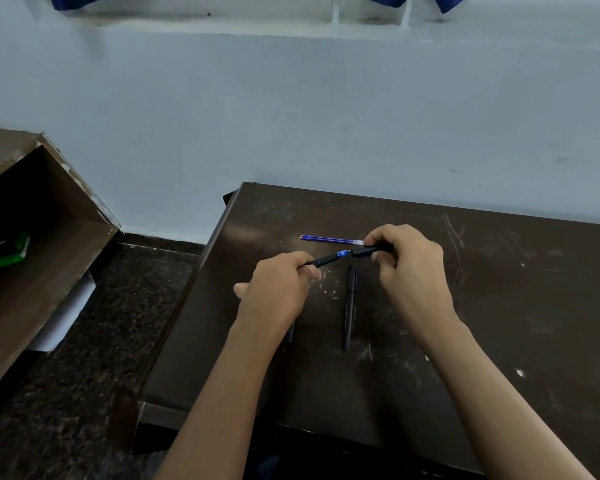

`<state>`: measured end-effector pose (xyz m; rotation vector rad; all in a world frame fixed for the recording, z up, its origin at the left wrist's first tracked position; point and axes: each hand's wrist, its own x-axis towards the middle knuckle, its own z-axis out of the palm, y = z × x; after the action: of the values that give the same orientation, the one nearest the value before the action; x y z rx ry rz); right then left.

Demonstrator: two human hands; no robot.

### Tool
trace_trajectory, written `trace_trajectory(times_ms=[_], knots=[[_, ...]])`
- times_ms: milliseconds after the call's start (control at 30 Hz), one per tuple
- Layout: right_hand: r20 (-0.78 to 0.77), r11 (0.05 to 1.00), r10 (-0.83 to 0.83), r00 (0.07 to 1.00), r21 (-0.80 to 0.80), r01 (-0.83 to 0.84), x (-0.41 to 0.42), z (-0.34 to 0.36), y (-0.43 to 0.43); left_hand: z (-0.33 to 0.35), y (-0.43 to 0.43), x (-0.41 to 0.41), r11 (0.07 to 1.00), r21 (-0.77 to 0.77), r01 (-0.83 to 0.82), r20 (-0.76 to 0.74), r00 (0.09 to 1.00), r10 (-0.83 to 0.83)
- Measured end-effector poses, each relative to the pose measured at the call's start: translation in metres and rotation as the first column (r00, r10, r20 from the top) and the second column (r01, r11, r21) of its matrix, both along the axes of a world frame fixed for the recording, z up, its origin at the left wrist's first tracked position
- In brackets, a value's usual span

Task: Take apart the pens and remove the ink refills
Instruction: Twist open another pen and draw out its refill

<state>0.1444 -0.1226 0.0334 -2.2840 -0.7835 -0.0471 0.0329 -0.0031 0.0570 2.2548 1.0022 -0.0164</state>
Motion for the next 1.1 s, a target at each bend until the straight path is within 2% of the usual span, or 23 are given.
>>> trace_trajectory(times_ms=[133, 233, 300, 467, 800, 867, 967, 1033, 1100], knots=[[-0.021, 1.000, 0.012, 1.000, 0.010, -0.012, 0.001, 0.001, -0.001, -0.003, -0.001, -0.001, 0.999, -0.040, 0.024, 0.002, 1.000, -0.024], [-0.069, 0.992, 0.123, 0.990, 0.013, -0.123, -0.002, 0.000, 0.002, -0.003, 0.000, -0.001, 0.988, -0.118, 0.103, 0.077, 0.993, -0.095], [-0.102, 0.978, 0.210, 0.972, 0.022, -0.209, -0.004, -0.002, 0.003, -0.002, -0.001, -0.001, 0.974, -0.137, 0.183, 0.042, 0.983, -0.178], [-0.157, 0.964, 0.264, 0.952, 0.023, -0.264, 0.000, 0.001, -0.004, -0.007, -0.003, 0.001, 0.979, -0.073, 0.190, 0.045, 0.981, -0.187], [-0.240, 0.971, 0.212, 0.947, -0.061, -0.233, 0.000, 0.005, -0.006, -0.020, -0.018, 0.002, 0.991, 0.041, 0.131, 0.094, 0.987, -0.134], [-0.247, 0.975, 0.190, 0.950, -0.065, -0.212, 0.000, 0.004, -0.005, -0.018, -0.018, 0.002, 0.989, 0.034, 0.142, 0.092, 0.985, -0.145], [-0.238, 0.993, 0.113, 0.965, 0.064, -0.100, -0.010, 0.003, 0.000, -0.012, -0.014, 0.003, 0.992, -0.020, 0.128, 0.117, 0.985, -0.125], [-0.311, 0.985, 0.025, 0.950, 0.170, 0.029, -0.017, 0.004, 0.004, -0.008, -0.013, 0.005, 0.989, -0.117, 0.093, 0.134, 0.988, -0.077], [-0.432, 0.970, -0.062, 0.900, 0.187, 0.156, -0.018, 0.003, 0.006, -0.006, -0.014, 0.009, 0.979, -0.202, 0.043, 0.134, 0.991, -0.016]])
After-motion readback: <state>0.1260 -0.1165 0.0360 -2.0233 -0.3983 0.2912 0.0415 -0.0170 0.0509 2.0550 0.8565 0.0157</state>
